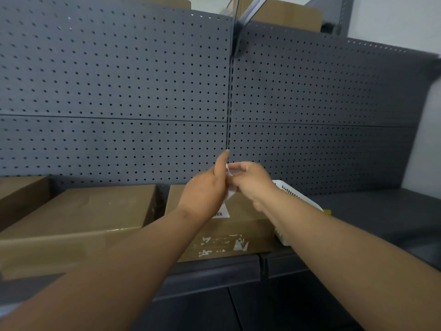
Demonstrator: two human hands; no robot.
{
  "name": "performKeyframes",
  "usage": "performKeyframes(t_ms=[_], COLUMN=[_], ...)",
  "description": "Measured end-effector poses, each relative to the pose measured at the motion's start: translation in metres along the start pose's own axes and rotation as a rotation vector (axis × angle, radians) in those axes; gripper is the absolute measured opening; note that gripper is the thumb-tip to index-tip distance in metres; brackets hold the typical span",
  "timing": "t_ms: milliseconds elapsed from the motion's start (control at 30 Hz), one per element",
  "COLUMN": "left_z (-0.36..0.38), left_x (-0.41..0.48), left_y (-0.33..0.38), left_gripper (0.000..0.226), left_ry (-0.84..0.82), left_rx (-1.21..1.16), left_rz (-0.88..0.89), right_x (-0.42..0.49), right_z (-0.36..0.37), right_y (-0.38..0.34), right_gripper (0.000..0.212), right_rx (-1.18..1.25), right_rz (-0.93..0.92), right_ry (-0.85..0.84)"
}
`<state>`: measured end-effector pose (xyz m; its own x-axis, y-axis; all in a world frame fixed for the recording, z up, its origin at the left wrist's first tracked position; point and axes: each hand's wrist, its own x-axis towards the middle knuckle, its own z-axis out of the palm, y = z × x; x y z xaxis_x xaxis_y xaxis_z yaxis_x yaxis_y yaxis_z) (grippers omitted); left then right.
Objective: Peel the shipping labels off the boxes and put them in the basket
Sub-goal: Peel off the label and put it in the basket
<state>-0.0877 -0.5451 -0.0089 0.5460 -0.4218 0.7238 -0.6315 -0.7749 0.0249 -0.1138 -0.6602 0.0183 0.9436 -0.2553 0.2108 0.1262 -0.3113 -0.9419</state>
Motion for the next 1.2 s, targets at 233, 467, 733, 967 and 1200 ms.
performKeyframes(t_ms=[233, 467, 733, 967, 1200], left_z=[0.021, 0.047, 0.087, 0.125, 0.147], left_x=[0.016, 0.05, 0.086, 0.111, 0.121], left_y=[0.018, 0.051, 0.069, 0.085, 0.089], left_gripper=[0.065, 0.056, 0.039, 0.042, 0.033], left_ry=[-0.002, -0.118, -0.227, -0.373, -0.465], left_rx=[-0.164, -0.184, -0.05, 0.017, 0.044], left_rz=[0.064, 0.131, 0.091, 0.191, 0.168], right_x=[0.008, 0.044, 0.086, 0.111, 0.126], right_z=[-0.03, -0.102, -0.157, -0.157, -0.158], right_y=[0.009, 0.026, 0.07, 0.094, 0.102], right_gripper=[0.035, 0.031, 0.019, 0.027, 0.017], right_rx=[-0.05, -0.19, -0.492, -0.79, -0.906], right_rz=[0.035, 0.099, 0.22, 0.271, 0.272], right_ry=[0.084, 0.287, 0.186, -0.035, -0.091])
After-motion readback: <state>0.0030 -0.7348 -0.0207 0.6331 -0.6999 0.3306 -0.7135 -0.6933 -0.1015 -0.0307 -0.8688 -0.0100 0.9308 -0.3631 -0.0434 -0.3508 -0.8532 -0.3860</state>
